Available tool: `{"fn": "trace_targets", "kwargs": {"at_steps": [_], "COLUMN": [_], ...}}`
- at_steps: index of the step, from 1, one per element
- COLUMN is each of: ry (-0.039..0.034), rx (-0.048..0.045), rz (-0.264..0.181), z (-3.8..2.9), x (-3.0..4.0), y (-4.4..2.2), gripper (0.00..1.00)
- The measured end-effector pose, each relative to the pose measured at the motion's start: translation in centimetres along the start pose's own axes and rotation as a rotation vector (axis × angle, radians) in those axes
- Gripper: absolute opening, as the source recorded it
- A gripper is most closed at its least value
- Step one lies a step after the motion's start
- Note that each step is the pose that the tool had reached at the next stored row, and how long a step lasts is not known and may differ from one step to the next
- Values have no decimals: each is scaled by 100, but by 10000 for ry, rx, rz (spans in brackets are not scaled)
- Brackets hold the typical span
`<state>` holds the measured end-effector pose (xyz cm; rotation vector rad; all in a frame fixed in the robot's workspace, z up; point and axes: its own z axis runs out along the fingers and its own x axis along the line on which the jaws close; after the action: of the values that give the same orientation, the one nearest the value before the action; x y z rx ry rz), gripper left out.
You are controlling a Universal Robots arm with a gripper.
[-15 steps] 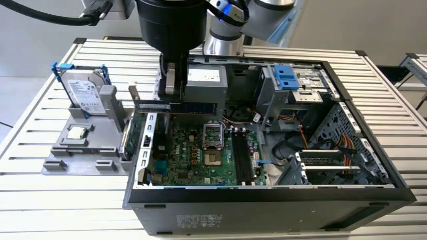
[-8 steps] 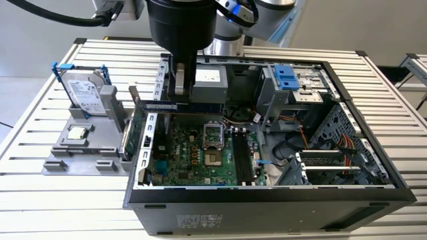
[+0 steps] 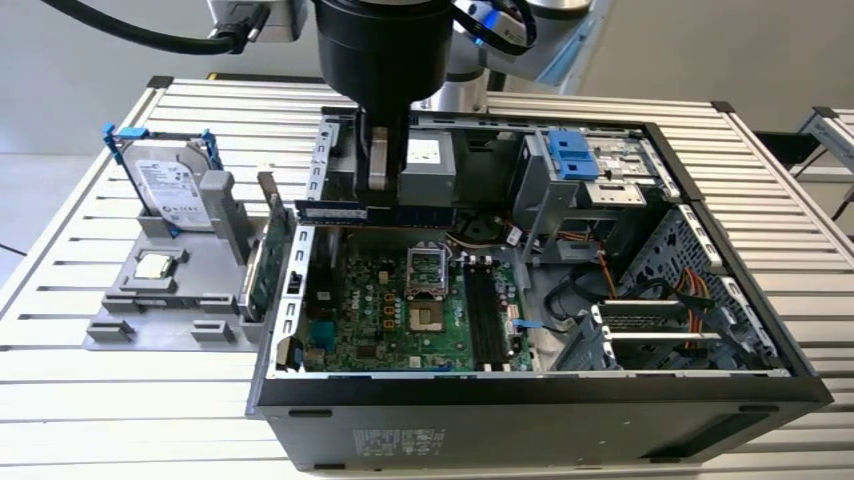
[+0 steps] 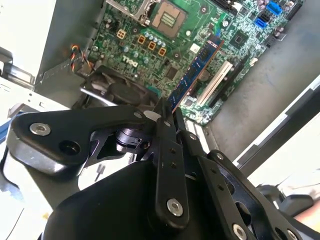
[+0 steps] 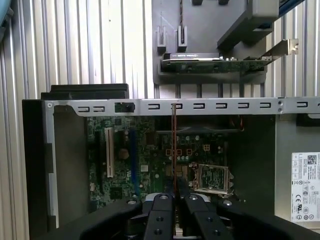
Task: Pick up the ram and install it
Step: 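Pick up the ram and move it above insertion slot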
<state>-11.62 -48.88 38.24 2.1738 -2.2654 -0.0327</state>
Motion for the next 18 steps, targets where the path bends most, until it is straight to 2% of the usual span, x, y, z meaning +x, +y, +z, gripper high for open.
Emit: {"fn": "trace_targets", "kwargs": {"at_steps": [12,18], "ry": [1,0], "rx": [0,0], "rz": [0,1], "z": [-3,-5], "x": [-7,-12], "y": [-169,-287], "gripper": [0,0]}}
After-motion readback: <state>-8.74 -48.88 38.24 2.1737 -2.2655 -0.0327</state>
